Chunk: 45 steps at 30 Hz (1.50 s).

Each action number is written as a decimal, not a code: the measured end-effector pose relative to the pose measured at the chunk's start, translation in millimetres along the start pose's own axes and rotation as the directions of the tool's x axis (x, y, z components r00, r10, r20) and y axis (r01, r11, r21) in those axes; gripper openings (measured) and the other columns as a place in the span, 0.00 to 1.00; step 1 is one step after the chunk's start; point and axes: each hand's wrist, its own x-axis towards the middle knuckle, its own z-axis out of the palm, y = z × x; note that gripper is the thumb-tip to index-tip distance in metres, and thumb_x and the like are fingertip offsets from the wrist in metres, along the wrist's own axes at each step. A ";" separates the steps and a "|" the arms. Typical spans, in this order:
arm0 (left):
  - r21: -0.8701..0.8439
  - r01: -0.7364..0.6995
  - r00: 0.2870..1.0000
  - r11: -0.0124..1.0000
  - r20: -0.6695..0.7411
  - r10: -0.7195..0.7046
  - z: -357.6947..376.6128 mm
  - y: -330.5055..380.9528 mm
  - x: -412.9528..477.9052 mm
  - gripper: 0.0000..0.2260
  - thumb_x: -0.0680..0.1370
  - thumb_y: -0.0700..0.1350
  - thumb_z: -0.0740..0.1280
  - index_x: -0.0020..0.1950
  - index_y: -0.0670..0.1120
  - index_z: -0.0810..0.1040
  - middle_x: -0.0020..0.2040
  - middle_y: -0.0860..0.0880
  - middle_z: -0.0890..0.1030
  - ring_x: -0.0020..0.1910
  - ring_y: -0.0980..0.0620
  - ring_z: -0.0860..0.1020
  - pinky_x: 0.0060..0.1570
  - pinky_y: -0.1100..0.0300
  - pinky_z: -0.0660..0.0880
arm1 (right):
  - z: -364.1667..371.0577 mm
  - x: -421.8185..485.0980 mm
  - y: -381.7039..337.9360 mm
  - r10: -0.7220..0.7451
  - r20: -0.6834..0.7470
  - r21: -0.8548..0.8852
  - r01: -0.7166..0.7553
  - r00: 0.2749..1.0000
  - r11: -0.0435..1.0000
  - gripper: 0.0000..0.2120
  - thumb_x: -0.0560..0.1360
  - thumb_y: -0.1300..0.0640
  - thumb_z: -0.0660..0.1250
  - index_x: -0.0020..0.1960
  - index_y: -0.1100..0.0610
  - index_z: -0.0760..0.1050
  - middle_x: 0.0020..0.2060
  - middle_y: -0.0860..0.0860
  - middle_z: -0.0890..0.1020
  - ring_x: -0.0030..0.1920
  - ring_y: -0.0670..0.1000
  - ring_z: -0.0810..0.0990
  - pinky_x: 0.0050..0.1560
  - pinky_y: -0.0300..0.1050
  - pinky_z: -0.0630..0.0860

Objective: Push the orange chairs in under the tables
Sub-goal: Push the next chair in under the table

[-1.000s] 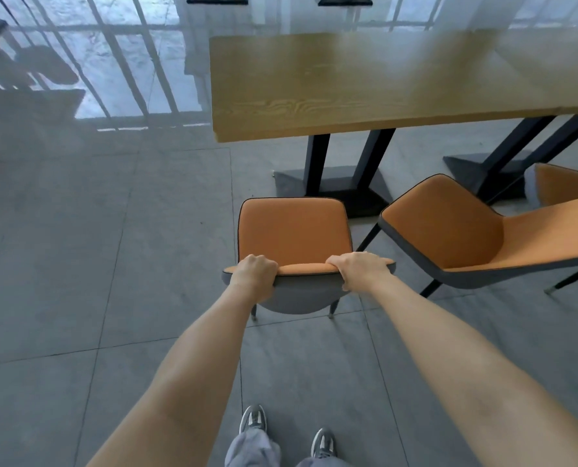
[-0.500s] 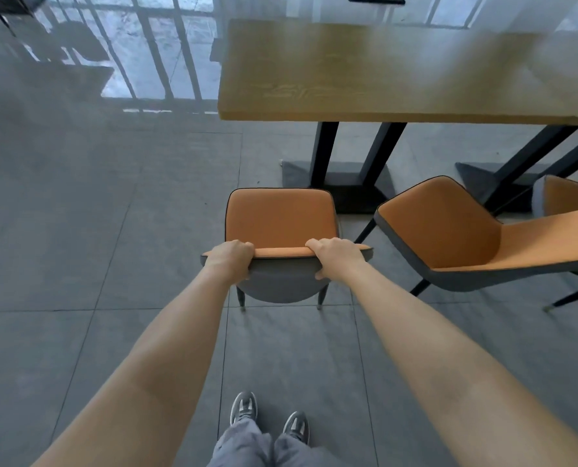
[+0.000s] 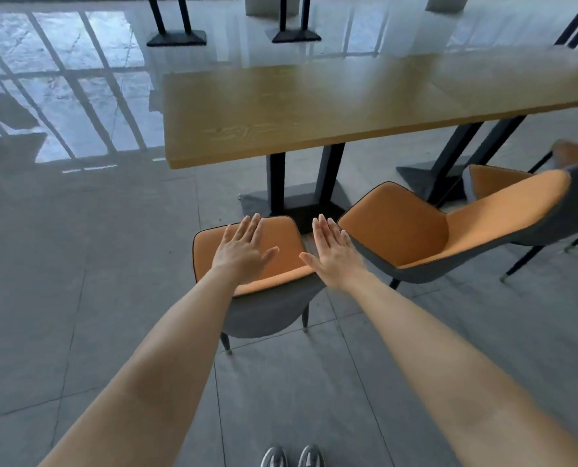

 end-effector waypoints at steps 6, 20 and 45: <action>0.064 -0.183 0.973 0.981 -0.131 0.190 -25.3 56.6 28.3 0.29 0.81 0.57 0.45 0.76 0.45 0.38 0.77 0.47 0.38 0.76 0.51 0.37 0.74 0.52 0.36 | -41.3 -29.0 46.3 0.152 -0.120 -0.001 -0.153 0.981 0.988 0.35 0.80 0.40 0.43 0.73 0.57 0.28 0.75 0.53 0.32 0.75 0.51 0.33 0.74 0.47 0.35; 0.173 -0.381 0.863 0.908 -0.286 0.417 -60.5 268.4 82.6 0.30 0.81 0.58 0.45 0.76 0.45 0.36 0.77 0.48 0.38 0.76 0.51 0.37 0.73 0.53 0.34 | -112.6 -109.7 225.9 0.439 -0.315 -0.020 -0.469 0.841 0.883 0.36 0.79 0.39 0.42 0.73 0.59 0.28 0.75 0.55 0.33 0.75 0.53 0.33 0.74 0.48 0.35; 0.206 -0.260 0.927 0.943 -0.220 0.303 -41.8 527.4 259.7 0.30 0.81 0.58 0.46 0.75 0.44 0.36 0.77 0.47 0.37 0.76 0.50 0.36 0.74 0.52 0.36 | -160.0 -59.7 557.8 0.393 -0.132 -0.027 -0.399 0.910 0.916 0.36 0.80 0.40 0.44 0.72 0.58 0.26 0.74 0.56 0.32 0.75 0.54 0.33 0.76 0.51 0.37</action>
